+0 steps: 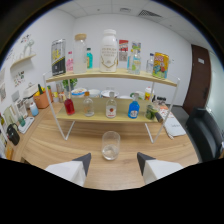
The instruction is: Make me a cup of Mojito.
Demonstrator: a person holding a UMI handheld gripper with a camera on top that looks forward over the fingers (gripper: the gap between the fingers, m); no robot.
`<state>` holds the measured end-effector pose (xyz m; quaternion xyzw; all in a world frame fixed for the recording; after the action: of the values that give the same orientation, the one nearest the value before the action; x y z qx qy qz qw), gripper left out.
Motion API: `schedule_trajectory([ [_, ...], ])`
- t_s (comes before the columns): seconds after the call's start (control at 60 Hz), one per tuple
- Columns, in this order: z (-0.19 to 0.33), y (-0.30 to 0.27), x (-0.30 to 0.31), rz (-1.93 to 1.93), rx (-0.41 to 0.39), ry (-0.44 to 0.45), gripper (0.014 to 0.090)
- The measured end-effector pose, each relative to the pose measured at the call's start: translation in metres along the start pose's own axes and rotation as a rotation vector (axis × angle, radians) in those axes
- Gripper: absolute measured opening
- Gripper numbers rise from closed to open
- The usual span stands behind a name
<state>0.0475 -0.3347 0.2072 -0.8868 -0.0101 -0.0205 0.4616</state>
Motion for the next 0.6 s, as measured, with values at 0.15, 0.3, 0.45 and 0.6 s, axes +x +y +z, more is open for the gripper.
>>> schedule_trajectory([
  [0.15,-0.007,0.002,-0.005,-0.002,0.003,0.002,0.0855],
  [0.3,-0.016,0.015,-0.01,0.006,-0.019,0.001,0.0855],
  [0.45,-0.022,0.036,-0.002,0.024,-0.051,-0.003,0.0858],
  [0.6,-0.026,0.047,0.029,0.034,-0.054,-0.007,0.086],
])
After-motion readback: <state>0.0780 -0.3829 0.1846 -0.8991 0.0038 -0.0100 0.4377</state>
